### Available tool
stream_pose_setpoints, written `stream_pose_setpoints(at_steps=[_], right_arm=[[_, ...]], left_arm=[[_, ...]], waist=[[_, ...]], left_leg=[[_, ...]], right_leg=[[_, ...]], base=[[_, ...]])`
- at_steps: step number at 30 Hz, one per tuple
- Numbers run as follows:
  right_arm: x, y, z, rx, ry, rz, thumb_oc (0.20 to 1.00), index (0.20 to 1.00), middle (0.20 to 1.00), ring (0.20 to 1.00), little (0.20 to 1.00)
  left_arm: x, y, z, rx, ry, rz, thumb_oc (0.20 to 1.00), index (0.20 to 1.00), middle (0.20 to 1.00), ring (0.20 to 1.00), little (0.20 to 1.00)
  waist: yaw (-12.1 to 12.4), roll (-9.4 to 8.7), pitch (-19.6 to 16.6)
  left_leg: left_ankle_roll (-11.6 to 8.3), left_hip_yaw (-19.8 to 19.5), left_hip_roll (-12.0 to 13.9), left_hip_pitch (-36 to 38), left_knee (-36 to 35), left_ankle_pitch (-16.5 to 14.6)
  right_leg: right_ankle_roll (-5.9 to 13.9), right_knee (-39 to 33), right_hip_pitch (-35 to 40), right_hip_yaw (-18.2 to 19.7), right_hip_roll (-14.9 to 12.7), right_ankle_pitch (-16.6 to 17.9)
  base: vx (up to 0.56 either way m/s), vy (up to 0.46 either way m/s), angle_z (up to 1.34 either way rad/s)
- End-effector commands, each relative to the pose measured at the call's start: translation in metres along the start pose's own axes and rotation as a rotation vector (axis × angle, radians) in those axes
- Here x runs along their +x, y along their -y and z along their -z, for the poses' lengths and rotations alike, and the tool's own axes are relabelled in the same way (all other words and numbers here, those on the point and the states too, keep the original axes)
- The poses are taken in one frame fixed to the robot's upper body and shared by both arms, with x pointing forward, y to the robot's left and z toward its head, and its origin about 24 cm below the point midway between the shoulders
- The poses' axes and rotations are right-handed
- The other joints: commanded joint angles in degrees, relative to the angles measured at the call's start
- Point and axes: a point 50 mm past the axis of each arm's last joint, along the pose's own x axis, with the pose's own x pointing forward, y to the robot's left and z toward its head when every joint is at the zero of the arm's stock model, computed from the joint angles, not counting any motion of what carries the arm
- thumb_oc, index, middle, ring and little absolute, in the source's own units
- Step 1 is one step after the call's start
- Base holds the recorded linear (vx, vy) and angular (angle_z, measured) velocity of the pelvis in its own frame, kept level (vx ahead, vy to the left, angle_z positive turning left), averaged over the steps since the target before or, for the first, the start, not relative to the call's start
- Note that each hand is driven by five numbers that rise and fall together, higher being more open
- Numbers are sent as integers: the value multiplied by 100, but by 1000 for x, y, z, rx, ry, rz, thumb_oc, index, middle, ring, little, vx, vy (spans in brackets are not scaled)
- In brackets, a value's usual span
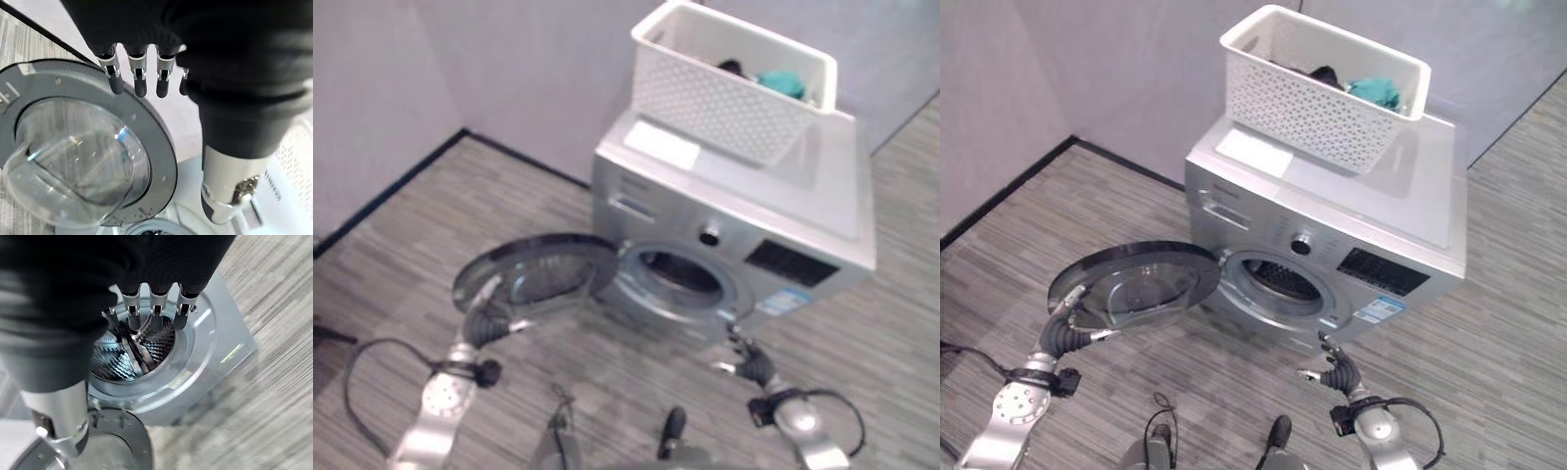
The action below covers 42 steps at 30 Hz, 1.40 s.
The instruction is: Grab the laundry basket,head to the washer,open it,put in the laundry and shut it.
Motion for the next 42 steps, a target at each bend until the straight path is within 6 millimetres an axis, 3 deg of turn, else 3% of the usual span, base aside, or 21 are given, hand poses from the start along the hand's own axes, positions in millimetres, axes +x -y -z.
stream_pose_setpoints(at_steps=[1, 4, 7, 9, 13, 18, 19, 22, 23, 24, 26, 27, 30, 31, 32, 34, 36, 37, 39, 40, 42], right_arm=[[4, -1, -14, 59, 74, 16, 1000, 1000, 1000, 1000, 1000], [1, -2, -13, 67, 70, 10, 1000, 1000, 1000, 1000, 1000], [2, -3, -16, 80, 85, 14, 1000, 1000, 1000, 1000, 1000], [5, -6, -21, 84, 100, 13, 1000, 1000, 1000, 1000, 1000], [9, -5, -27, 72, 121, 19, 1000, 1000, 1000, 1000, 1000], [11, -5, -30, 51, 133, 20, 1000, 1000, 1000, 1000, 1000], [7, -4, -29, 23, 136, 17, 1000, 1000, 1000, 1000, 1000], [9, 6, -39, -33, 183, 37, 1000, 1000, 1000, 1000, 1000], [12, 15, -54, -47, 249, 78, 1000, 1000, 1000, 1000, 1000], [12, 16, -54, -47, 250, 79, 1000, 1000, 1000, 1000, 1000], [10, 27, -71, -1, 333, 148, 1000, 1000, 1000, 1000, 1000], [2, 37, -82, 5, 393, 198, 1000, 1000, 1000, 1000, 1000], [-8, 47, -101, -50, 489, 265, 1000, 1000, 1000, 1000, 1000], [-22, 57, -128, -152, 636, 347, 1000, 1000, 1000, 1000, 1000], [-23, 57, -127, -153, 634, 348, 1000, 1000, 1000, 1000, 1000], [-50, 72, -163, -333, 830, 500, 1000, 1000, 1000, 1000, 1000], [-61, 78, -177, -378, 907, 560, 1000, 1000, 1000, 1000, 1000], [-85, 88, -209, -438, 1087, 696, 1000, 1000, 1000, 1000, 1000], [-93, 92, -221, -455, 1150, 747, 1000, 1000, 1000, 1000, 1000], [-111, 99, -246, -422, 1310, 848, 1000, 1000, 1000, 1000, 1000], [-129, 103, -271, -289, 1491, 881, 1000, 1000, 1000, 1000, 1000]], left_arm=[[1, -12, -19, 25, 99, -6, 1000, 1000, 1000, 1000, 1000], [-1, -8, -18, 17, 96, 15, 1000, 1000, 1000, 1000, 1000], [-4, -6, -16, 6, 86, 23, 1000, 1000, 1000, 1000, 1000], [-3, 0, -15, -1, 83, 40, 1000, 1000, 1000, 1000, 1000], [-3, 2, -15, -7, 87, 40, 1000, 1000, 1000, 1000, 1000], [-1, 5, -16, -22, 92, 45, 1000, 1000, 1000, 1000, 1000], [1, 13, -15, -35, 86, 50, 1000, 1000, 1000, 1000, 1000], [6, 20, -18, -79, 98, 43, 1000, 1000, 1000, 1000, 1000], [12, 23, -25, -101, 121, 43, 1000, 1000, 1000, 1000, 1000], [13, 24, -25, -101, 122, 43, 1000, 1000, 1000, 1000, 1000], [17, 27, -31, -130, 138, 39, 1000, 1000, 1000, 1000, 1000], [20, 31, -34, -154, 148, 41, 1000, 1000, 1000, 1000, 1000], [20, 32, -34, -149, 148, 45, 1000, 1000, 1000, 1000, 1000], [17, 32, -32, -135, 143, 46, 1000, 1000, 1000, 1000, 1000], [17, 32, -32, -136, 143, 48, 1000, 1000, 1000, 1000, 1000], [12, 31, -30, -98, 144, 70, 1000, 1000, 1000, 1000, 1000], [11, 32, -29, -92, 138, 79, 1000, 1000, 1000, 1000, 1000], [10, 33, -26, -81, 126, 94, 1000, 1000, 1000, 1000, 1000], [12, 34, -28, -78, 133, 102, 1000, 1000, 1000, 1000, 1000], [13, 39, -28, -80, 133, 133, 1000, 1000, 1000, 1000, 1000], [16, 43, -30, -77, 137, 162, 1000, 1000, 1000, 1000, 1000]], waist=[[68, 113, -97], [-18, 216, -85], [-72, 241, -34], [-131, 198, 26], [-103, 207, 44], [-119, 252, 27], [-243, 198, -91], [-354, 304, -138], [-410, 368, -153], [-434, 356, -166], [-530, 389, -199], [-649, 402, -218], [-690, 460, -286], [-716, 513, -362], [-699, 521, -372], [-681, 568, -439], [-675, 570, -459], [-667, 568, -502], [-653, 561, -523], [-628, 534, -613], [-575, 520, -654]], left_leg=[[721, -80, -403, 988, -1210, 48], [590, -121, -340, 1349, -1606, 139], [437, -198, -341, 1579, -1730, 108], [304, -251, -381, 1742, -1733, 13], [183, -204, -316, 1937, -1755, -106], [89, -185, -178, 2168, -1826, -164], [-120, -304, 61, 2453, -1955, -146], [-367, -441, 527, 2442, -1945, 147], [-530, -436, 861, 2273, -1868, 598], [-535, -470, 847, 2239, -1887, 638], [-601, -228, 1136, 2113, -1911, 968], [-619, 110, 1279, 2019, -2015, 1055], [-677, 291, 1371, 1989, -2122, 1193], [-715, 357, 1408, 2017, -2213, 1263], [-719, 371, 1416, 2025, -2223, 1265], [-754, 422, 1477, 2070, -2269, 1453], [-758, 439, 1489, 2097, -2303, 1491], [-815, 447, 1541, 2106, -2313, 1721], [-821, 474, 1564, 2122, -2378, 1723], [-838, 504, 1606, 2138, -2436, 1703], [-835, 528, 1619, 2155, -2479, 1632]], right_leg=[[264, 1271, 370, 112, 61, -264], [283, 914, 278, -222, 15, -408], [311, -132, 286, -350, 89, -458], [454, -1123, 217, -279, 98, -177], [604, -1646, 169, -473, 38, 97], [612, -1834, 226, -621, 104, 123], [617, -1582, 226, -292, 129, 150], [494, -990, 47, -239, 289, -184], [335, -827, 16, -403, 429, -493], [320, -848, 6, -432, 410, -475], [245, -906, 102, -603, 530, -651], [176, -987, 142, -685, 626, -747], [128, -1060, 117, -642, 777, -802], [113, -1107, 86, -574, 900, -854], [109, -1108, 80, -566, 911, -854], [74, -1081, 48, -508, 1006, -901], [64, -1064, 29, -486, 1027, -910], [42, -1023, -12, -455, 1076, -947], [26, -1017, -29, -452, 1085, -961], [26, -1026, -41, -438, 1119, -978], [34, -1047, -42, -405, 1151, -960]], base=[[84, 97, 24], [187, 0, 10], [144, -80, 15], [202, -138, 17], [188, -138, 34], [202, -148, 19], [506, -416, -6], [375, -399, 40], [141, -276, 58], [121, -274, 41], [104, -207, 39], [101, -203, 53], [75, -96, 34], [73, -53, -3], [99, -73, -9], [69, -58, -19], [42, -47, -10], [33, -58, -15], [24, -44, -14], [29, -36, -5], [0, -20, -3]])
